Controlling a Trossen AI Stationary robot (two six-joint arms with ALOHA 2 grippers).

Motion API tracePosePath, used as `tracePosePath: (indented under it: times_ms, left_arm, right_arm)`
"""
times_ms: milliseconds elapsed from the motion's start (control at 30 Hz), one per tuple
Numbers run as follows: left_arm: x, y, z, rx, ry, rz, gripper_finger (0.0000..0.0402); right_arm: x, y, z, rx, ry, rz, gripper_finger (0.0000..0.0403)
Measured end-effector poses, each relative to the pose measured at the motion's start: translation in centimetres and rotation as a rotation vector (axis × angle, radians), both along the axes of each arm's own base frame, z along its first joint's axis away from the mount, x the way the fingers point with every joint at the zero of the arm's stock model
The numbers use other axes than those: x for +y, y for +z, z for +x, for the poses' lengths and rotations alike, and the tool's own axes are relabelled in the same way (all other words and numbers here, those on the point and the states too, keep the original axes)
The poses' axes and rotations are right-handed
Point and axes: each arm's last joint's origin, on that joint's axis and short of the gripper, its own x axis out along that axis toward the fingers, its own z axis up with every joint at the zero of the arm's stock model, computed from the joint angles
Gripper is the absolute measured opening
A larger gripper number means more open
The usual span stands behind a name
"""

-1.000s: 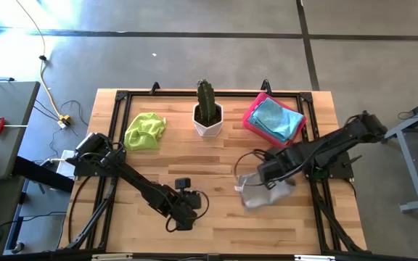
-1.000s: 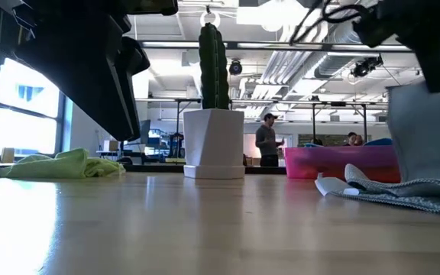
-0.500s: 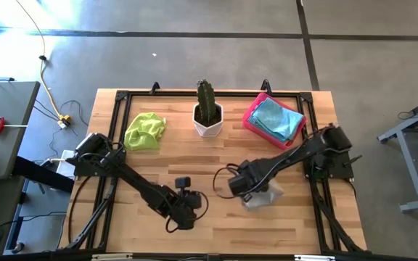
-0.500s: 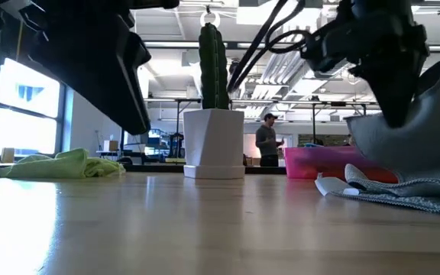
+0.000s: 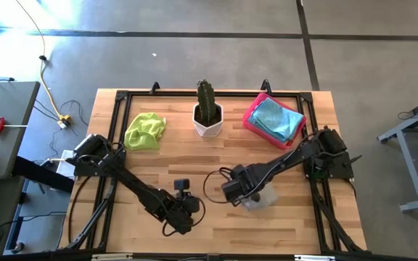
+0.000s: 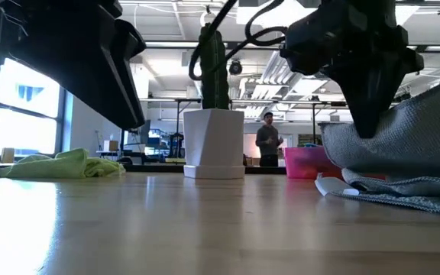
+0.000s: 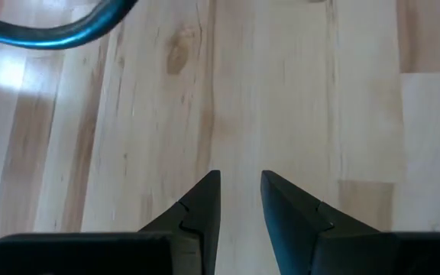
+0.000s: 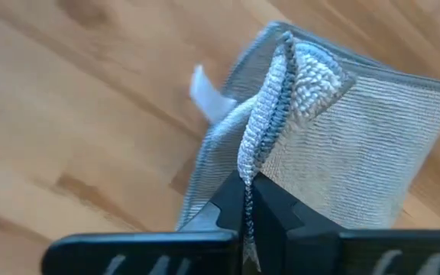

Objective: Fold microfiber towels
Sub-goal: Fold the gray microfiber towel, then put the gray microfiber towel into the red bin

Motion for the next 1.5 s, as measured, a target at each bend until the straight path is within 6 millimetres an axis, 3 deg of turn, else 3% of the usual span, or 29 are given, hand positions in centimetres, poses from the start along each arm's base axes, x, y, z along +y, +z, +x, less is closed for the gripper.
tracePosePath:
  times_ms: [133, 400, 667, 867, 1067, 1267, 1500]
  left_arm:
    - [0.0, 0.0, 0.0, -0.001, -0.001, 0.002, 0.0085]
    - [0.0, 0.0, 0.0, -0.005, 0.002, 0.004, 0.0085]
    - [0.7, 0.2, 0.8, -0.044, 0.019, -0.004, 0.0085]
    - [1.9, 0.9, 2.9, -0.163, -0.021, -0.013, 0.0085]
    - [3.4, 1.4, 4.4, -0.237, -0.037, -0.065, 0.0085]
    - [4.2, 1.2, 4.4, -0.199, -0.024, -0.076, 0.0085]
    - [4.4, 0.7, 3.9, -0.116, -0.01, -0.125, 0.0085]
  right_arm:
    - [0.5, 0.0, -0.1, -0.011, 0.072, -0.016, 0.0029]
    - [0.9, 0.3, -0.1, -0.018, 0.19, -0.003, 0.0119]
    - [2.0, 2.5, -1.8, 0.102, 0.445, -0.142, 0.0132]
    - [3.4, 0.4, -3.2, 0.106, 0.55, -0.222, 0.0133]
    - [4.7, -2.7, -3.7, -0.021, 0.63, -0.191, 0.0133]
    - [4.4, -6.0, -4.1, -0.129, 0.631, -0.209, 0.0133]
    - [3.8, -7.6, -2.3, -0.433, 0.671, -0.249, 0.0133]
